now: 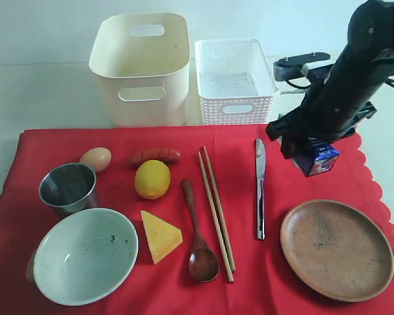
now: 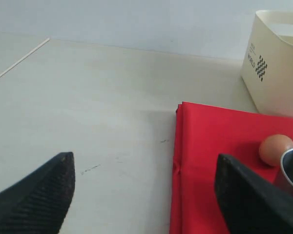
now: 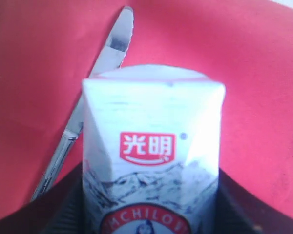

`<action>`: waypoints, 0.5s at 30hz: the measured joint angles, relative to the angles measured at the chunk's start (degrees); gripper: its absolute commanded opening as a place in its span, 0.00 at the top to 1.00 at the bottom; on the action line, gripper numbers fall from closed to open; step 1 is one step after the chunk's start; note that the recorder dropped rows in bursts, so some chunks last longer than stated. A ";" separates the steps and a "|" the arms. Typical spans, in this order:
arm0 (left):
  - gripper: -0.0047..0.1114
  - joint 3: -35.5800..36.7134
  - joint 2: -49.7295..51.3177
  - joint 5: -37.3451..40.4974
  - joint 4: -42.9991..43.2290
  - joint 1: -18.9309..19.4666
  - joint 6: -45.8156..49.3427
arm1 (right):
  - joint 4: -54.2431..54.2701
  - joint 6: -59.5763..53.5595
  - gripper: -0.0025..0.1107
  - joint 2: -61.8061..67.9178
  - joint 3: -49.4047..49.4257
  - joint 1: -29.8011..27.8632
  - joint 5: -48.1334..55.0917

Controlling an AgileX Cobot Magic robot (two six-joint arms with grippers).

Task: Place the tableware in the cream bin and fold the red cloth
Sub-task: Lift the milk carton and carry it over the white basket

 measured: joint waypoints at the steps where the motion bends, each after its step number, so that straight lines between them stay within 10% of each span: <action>1: 0.31 0.00 0.00 0.00 0.00 0.00 0.00 | 0.29 0.00 0.98 -0.93 0.00 0.00 0.24; 15: 0.31 0.00 0.00 0.00 0.00 0.00 0.00 | 2.93 0.00 0.98 -6.50 -9.24 0.00 4.48</action>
